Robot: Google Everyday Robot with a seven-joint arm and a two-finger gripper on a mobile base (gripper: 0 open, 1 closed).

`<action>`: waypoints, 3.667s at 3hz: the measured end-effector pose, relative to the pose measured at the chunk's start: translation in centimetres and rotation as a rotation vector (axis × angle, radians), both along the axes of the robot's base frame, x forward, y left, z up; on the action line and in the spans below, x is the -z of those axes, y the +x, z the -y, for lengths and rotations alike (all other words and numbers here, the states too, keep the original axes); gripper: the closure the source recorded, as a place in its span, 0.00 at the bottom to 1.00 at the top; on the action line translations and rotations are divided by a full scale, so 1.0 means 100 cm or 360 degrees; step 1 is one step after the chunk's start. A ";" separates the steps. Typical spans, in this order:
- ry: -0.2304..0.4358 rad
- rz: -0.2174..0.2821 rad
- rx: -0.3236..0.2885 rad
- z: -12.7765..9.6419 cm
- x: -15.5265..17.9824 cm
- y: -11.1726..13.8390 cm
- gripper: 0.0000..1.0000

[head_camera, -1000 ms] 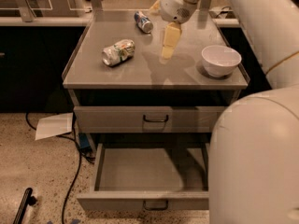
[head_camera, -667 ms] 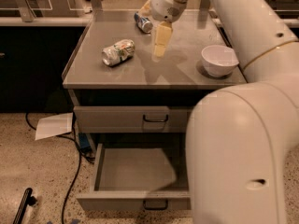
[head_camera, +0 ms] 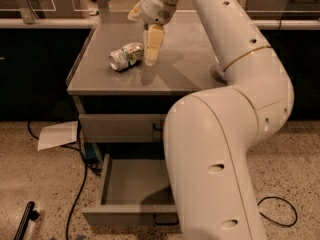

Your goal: Place 7up can into middle drawer

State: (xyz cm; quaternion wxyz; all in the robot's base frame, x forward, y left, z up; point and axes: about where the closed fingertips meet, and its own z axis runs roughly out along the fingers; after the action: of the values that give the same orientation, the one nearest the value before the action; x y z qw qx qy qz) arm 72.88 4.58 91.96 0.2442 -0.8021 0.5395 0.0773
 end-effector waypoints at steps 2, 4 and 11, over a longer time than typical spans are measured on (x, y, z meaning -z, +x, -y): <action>0.0110 0.0018 0.0065 0.000 0.005 0.011 0.00; 0.0224 -0.0010 -0.0049 -0.016 0.027 0.024 0.00; 0.0307 -0.0091 -0.0219 -0.107 0.072 0.036 0.66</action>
Offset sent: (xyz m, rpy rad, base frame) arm -0.0063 -0.0207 -0.0158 0.1147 0.0201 -0.0796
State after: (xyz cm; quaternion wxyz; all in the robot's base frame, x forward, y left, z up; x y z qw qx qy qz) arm 76.44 15.27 84.77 0.2990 -0.8075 0.4798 0.1682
